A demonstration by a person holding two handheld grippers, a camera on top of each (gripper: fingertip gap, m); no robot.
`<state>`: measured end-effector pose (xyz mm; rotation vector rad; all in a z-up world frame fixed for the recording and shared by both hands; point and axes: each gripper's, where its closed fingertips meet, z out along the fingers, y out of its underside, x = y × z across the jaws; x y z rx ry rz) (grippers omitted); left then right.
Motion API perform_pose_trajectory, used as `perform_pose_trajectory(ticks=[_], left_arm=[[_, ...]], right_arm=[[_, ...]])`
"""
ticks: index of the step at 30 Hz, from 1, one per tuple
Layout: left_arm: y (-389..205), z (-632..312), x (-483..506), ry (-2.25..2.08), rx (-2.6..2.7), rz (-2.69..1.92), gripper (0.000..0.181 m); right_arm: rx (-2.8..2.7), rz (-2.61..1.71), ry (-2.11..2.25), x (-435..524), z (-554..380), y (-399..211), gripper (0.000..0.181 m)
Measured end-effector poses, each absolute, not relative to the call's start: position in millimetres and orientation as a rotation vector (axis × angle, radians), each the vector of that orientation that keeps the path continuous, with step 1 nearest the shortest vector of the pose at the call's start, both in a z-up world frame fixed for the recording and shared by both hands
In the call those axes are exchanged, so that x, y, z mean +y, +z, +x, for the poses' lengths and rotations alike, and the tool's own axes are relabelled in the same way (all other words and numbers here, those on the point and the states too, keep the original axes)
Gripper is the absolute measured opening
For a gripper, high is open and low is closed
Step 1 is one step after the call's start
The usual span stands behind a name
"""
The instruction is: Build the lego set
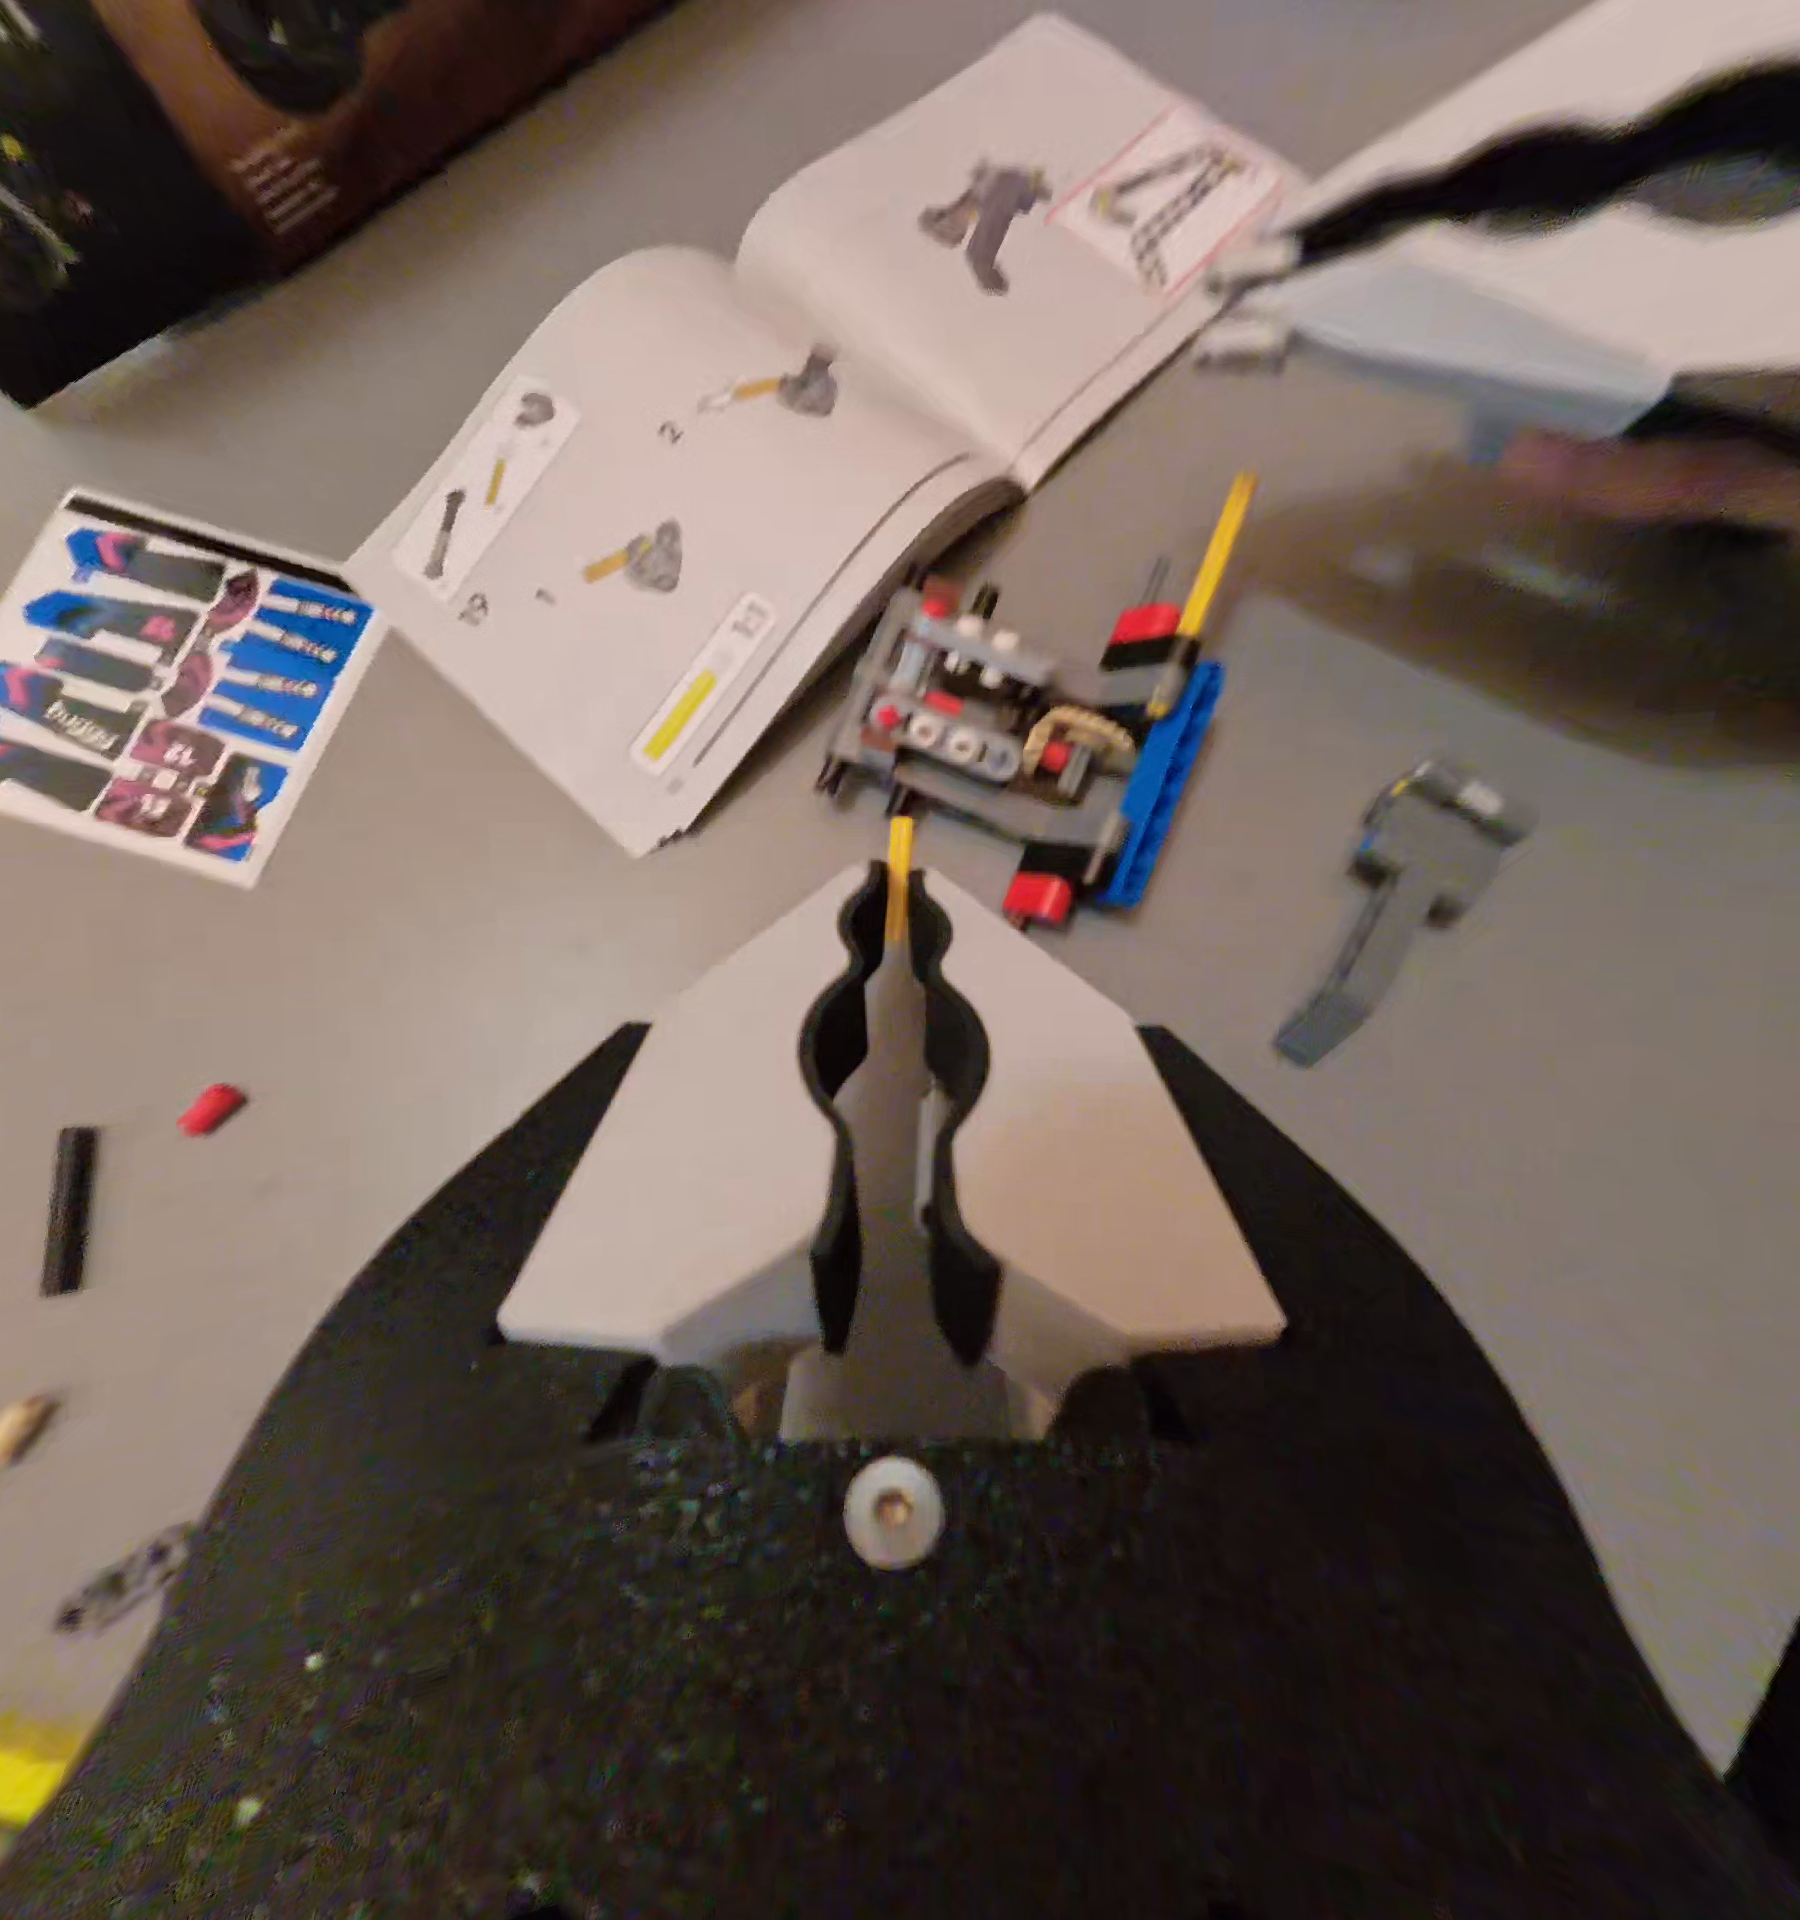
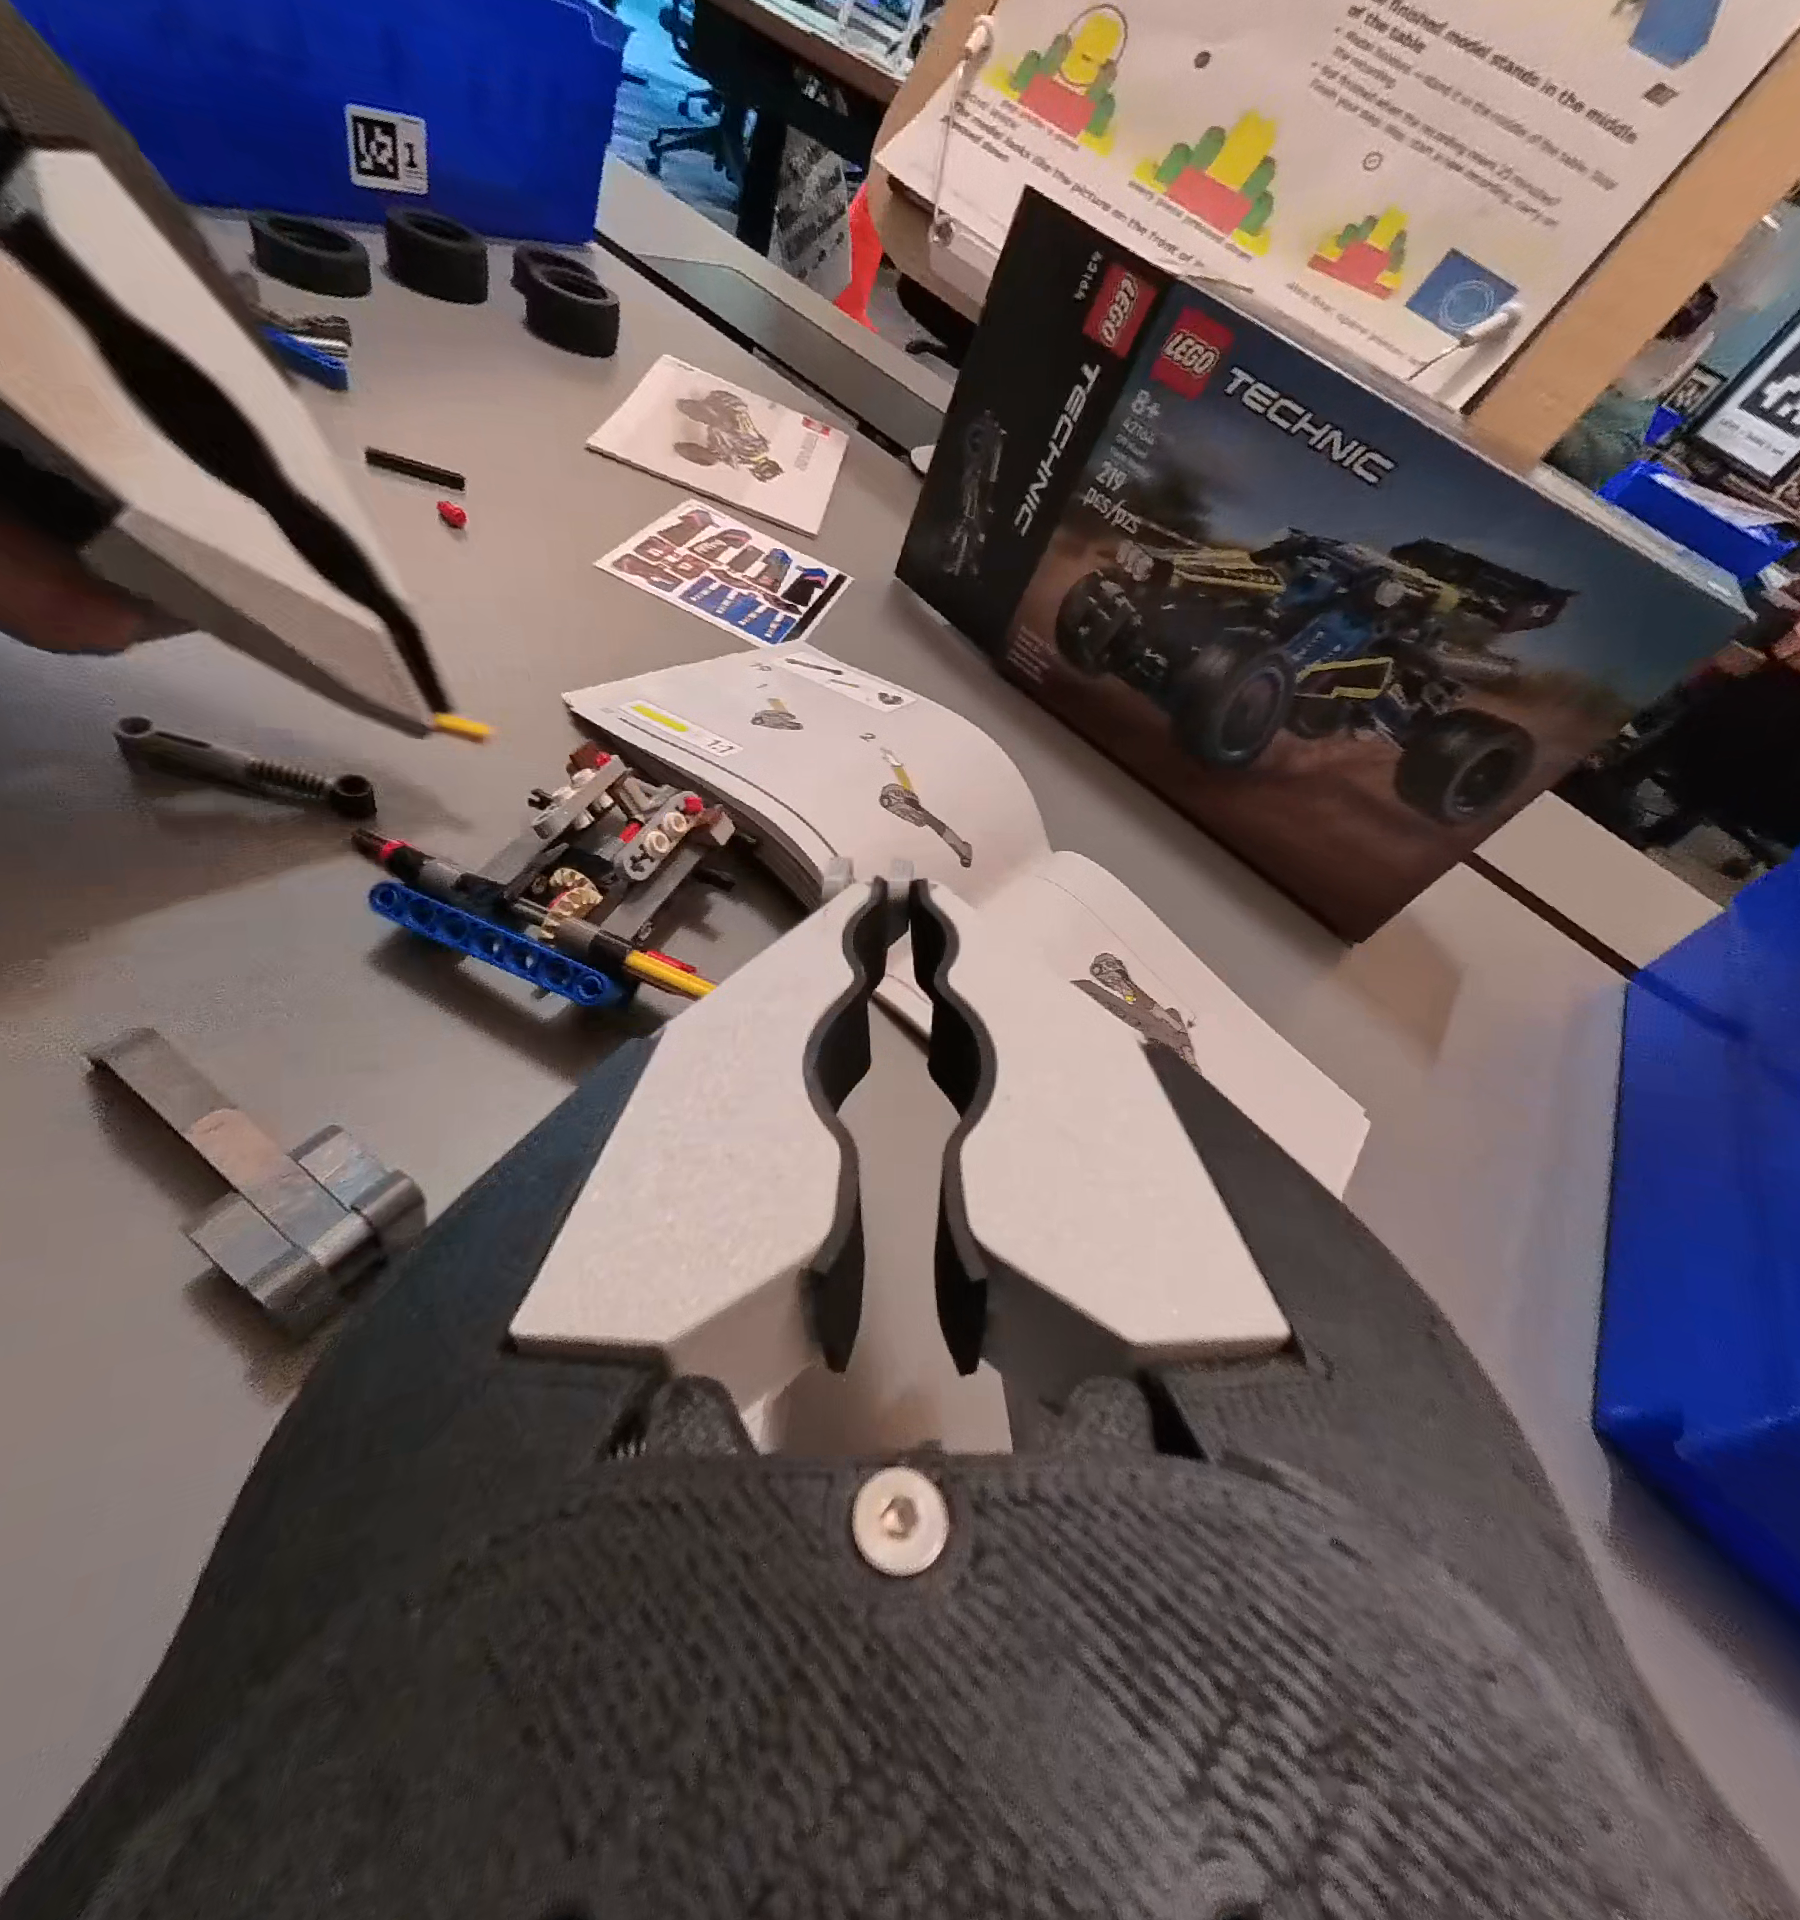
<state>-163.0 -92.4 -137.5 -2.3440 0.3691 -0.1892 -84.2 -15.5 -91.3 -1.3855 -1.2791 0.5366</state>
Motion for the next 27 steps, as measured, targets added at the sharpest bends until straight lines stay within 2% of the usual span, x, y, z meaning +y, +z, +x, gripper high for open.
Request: perform_pose_trajectory(ticks=[1,8,15,19,20,27], left_arm=[[-144,-170,-99,-0.15,0.402,-2.38,0.001],[-157,-178,-109,-0.11,0.467,-2.367,0.002],[-157,-181,-112,-0.23,0.401,-2.329,0.016],[-158,-181,-112,-0.194,0.405,-2.32,0.01],[-158,-180,-112,-0.187,0.405,-2.315,0.003],[-158,-182,-107,-0.139,0.416,-2.289,0.002]], right_arm=[[-1.277,-1.385,0.528,-15,-84,-91,0.001],[-1.313,-1.359,0.495,-18,-86,-94,0.001],[-1.322,-1.355,0.503,-19,-86,-95,0.001],[-1.332,-1.358,0.5,-19,-87,-96,0.001],[-1.337,-1.359,0.5,-20,-87,-97,0.001],[-1.378,-1.398,0.507,-22,-89,-104,0.001]])
